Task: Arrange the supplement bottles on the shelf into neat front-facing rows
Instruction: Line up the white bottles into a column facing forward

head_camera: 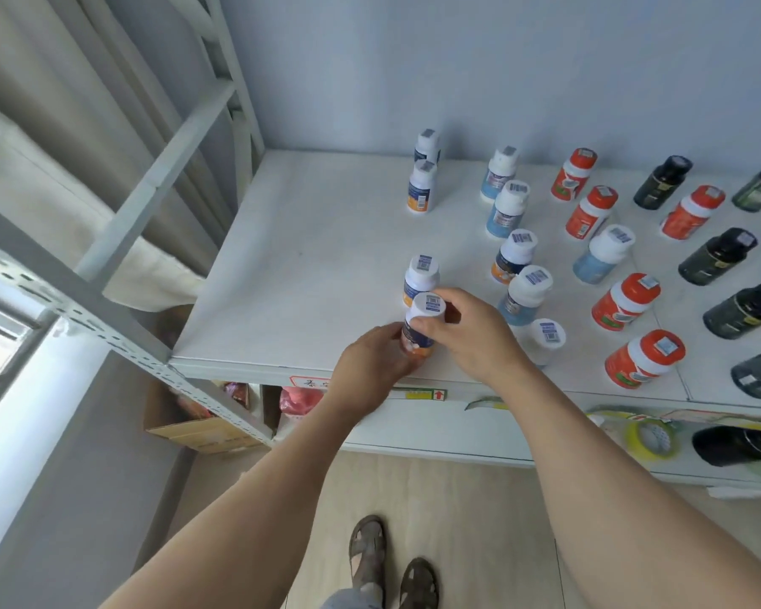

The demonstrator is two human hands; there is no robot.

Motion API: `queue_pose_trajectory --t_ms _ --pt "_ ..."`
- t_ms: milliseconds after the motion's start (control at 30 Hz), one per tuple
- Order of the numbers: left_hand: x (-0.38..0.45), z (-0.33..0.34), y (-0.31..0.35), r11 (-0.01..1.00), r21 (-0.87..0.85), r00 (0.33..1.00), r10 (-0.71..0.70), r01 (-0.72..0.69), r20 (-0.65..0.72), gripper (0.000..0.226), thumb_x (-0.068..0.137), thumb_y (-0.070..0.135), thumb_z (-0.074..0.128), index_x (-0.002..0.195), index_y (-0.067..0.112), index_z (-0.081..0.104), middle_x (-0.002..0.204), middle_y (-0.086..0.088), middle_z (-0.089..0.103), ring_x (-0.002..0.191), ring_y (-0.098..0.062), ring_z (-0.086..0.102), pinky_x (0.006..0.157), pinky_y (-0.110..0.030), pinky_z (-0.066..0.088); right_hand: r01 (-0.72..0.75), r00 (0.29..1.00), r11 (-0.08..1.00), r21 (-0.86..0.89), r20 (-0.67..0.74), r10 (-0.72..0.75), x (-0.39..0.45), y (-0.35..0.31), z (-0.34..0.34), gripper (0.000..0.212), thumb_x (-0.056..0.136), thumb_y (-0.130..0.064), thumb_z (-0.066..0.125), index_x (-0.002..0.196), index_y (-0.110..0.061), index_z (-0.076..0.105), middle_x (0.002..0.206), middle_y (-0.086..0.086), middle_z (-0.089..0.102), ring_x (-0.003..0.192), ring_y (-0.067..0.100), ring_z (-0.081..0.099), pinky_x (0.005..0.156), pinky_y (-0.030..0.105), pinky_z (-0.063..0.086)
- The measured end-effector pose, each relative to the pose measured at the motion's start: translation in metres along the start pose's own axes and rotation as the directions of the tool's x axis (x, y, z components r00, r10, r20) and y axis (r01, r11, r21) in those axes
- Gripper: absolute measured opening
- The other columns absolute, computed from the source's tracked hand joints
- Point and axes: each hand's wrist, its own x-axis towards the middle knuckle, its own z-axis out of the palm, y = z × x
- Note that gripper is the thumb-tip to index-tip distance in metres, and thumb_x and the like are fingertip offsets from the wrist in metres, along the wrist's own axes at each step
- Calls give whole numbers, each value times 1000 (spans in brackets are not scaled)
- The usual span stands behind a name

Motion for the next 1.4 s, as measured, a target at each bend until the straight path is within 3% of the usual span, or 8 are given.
queue_pose_trajectory --t_ms 167,300,600,933,1067,1200,1300,1400 --pt "3 -21 -4 985 -172 987 15 12 159 31 82 39 73 112 40 65 105 25 67 98 12 56 80 0 38 -28 996 999 23 -82 30 0 -9 -4 29 78 -43 74 101 -25 70 89 -11 71 85 8 65 80 32 52" --pt "10 -32 -3 978 -209 961 41 18 273 30 83 36 73 113 36 68 107 25 69 104 9 58 87 -4 39 -46 990 999 -2 -130 45 0 -17 -3 21 78 -47 72 77 -28 65 67 -14 63 63 2 55 61 26 45" --pt "12 -35 0 977 -211 948 43 26 315 29 83 36 73 112 38 68 106 25 69 103 8 59 90 -11 40 -56 991 997 -52 -125 49 -6 -24 -8 24 81 -48 70 70 -31 57 68 -12 62 63 1 55 57 21 39" --pt "18 -39 -18 915 355 981 178 -193 76 56 85 48 65 133 22 54 126 7 59 116 -12 54 90 -21 40 -66 997 998 10 -44 66 -11 -7 6 29 81 -31 73 109 -28 67 94 -15 69 87 1 62 76 15 47" --pt "24 -42 -25 898 377 973 225 -225 46 53 88 45 63 135 23 53 127 5 59 116 -13 53 88 -21 39 -61 997 998 23 -45 62 -15 -1 12 38 78 -26 75 113 -34 64 105 -13 68 97 5 63 91 29 50" --pt "32 -44 -25 900 361 968 250 -246 36 52 89 46 61 135 23 53 124 6 60 114 -13 55 88 -25 44 -26 998 999 37 -60 28 -14 -9 4 34 77 -38 76 105 -40 56 111 -16 61 106 2 57 90 23 44" --pt "42 -50 -25 900 367 969 247 -235 14 50 91 46 58 136 24 52 125 6 60 115 -14 54 89 -26 44 -7 975 1000 17 -220 11 11 -20 -8 45 85 -40 70 126 -27 56 126 -11 56 116 5 52 97 24 40" --pt "52 -54 -21 892 393 971 241 -222 2 51 92 48 55 138 25 49 130 6 58 118 -13 52 92 -24 42 -68 994 981 -182 -100 50 47 -30 -20 61 86 -39 68 140 -23 45 142 -3 47 129 13 46 103 30 37"
